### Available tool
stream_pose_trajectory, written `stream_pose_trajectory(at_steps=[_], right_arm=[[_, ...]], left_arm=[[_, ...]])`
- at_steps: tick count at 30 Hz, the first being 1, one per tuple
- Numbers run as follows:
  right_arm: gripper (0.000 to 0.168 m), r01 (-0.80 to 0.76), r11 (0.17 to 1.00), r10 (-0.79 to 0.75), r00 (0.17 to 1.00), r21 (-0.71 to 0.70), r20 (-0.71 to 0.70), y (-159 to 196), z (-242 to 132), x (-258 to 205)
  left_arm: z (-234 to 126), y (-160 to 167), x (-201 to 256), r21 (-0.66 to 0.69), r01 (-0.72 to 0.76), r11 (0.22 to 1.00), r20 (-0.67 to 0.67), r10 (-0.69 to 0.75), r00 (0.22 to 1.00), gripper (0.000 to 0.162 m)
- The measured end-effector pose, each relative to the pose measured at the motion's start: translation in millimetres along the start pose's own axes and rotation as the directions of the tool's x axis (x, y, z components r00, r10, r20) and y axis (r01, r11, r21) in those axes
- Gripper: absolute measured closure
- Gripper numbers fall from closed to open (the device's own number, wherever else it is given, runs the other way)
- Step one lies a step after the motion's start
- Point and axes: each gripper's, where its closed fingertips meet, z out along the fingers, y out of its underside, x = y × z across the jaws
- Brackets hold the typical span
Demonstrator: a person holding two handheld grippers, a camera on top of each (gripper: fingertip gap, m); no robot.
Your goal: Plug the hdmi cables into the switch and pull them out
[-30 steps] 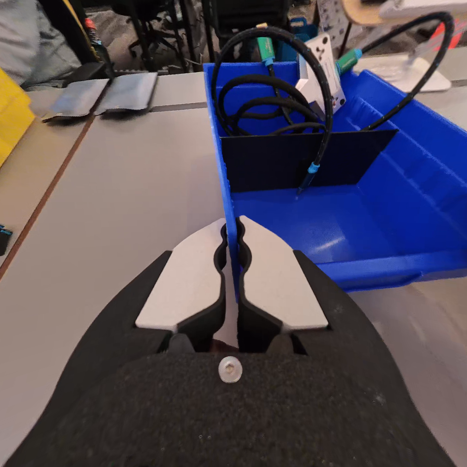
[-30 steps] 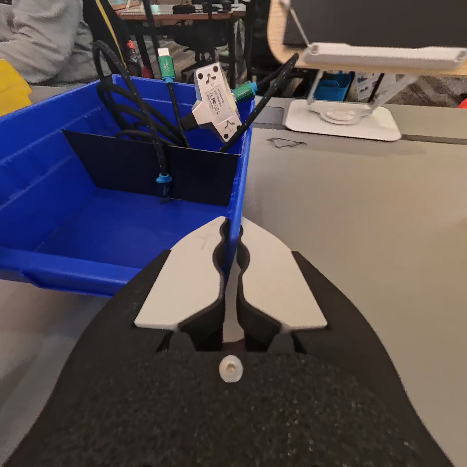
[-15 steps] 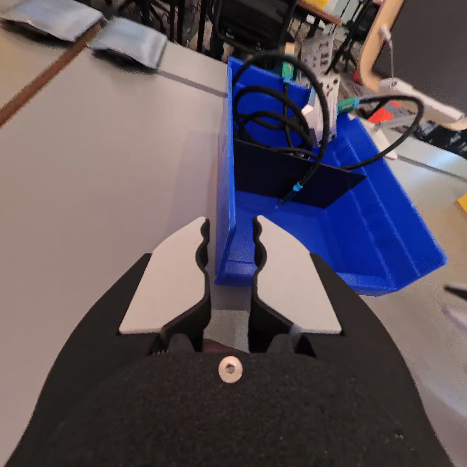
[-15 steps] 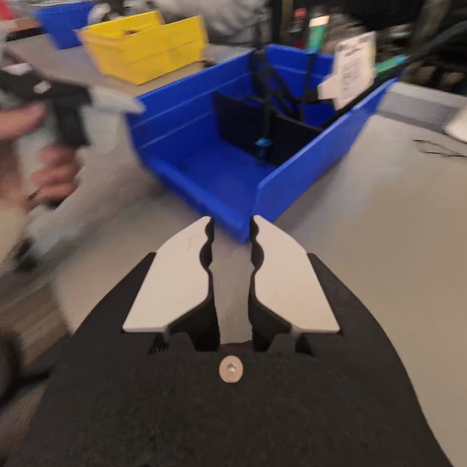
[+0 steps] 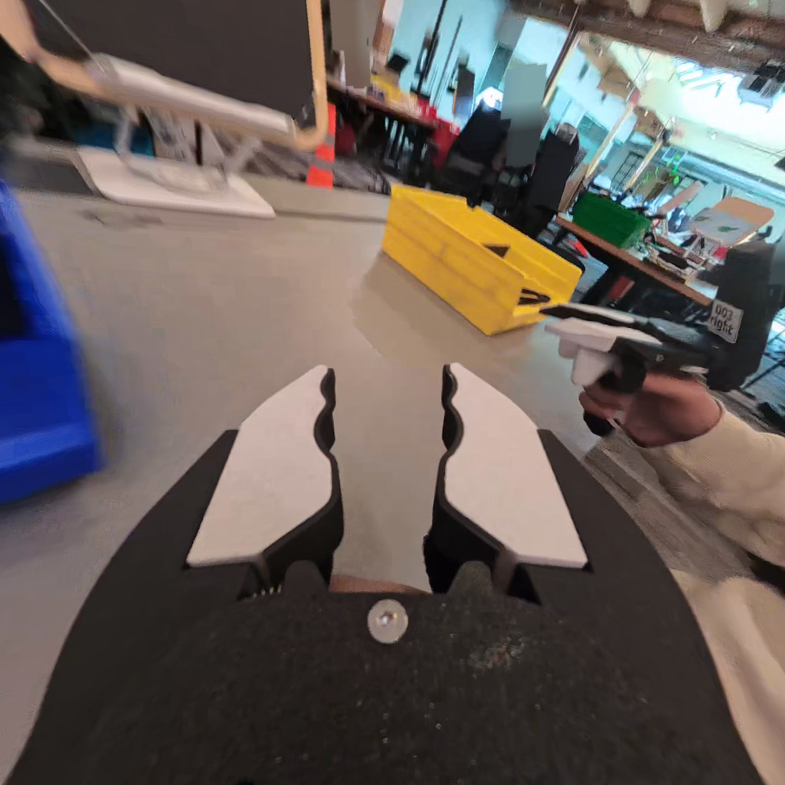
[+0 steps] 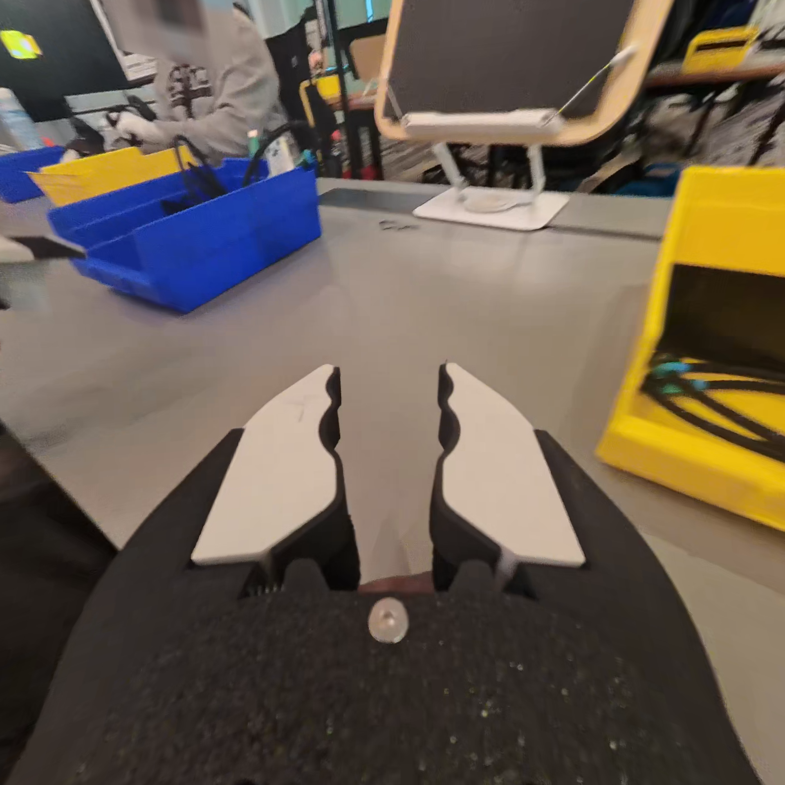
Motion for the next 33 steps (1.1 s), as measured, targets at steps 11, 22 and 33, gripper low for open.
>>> stream_pose_trajectory(at_steps=[11,22,33], right_arm=[[0.121,0.082,0.996,-0.083,0.996,-0.028,-0.02,9,6,3],[0.127,-0.083,0.995,0.084,0.996,-0.051,0.026,12,13,4],[0.127,-0.077,0.993,0.087,0.99,-0.093,0.111,20,26,-12]], left_arm=[[13,25,-38,-0.146,0.004,0.989,0.08,0.007,0.997,0.113],[5,42,-9,-0.231,-0.252,0.94,-0.084,0.239,0.967,0.124],[7,-99,-97,-0.443,-0.657,0.61,-0.322,0.575,0.752,0.118]])
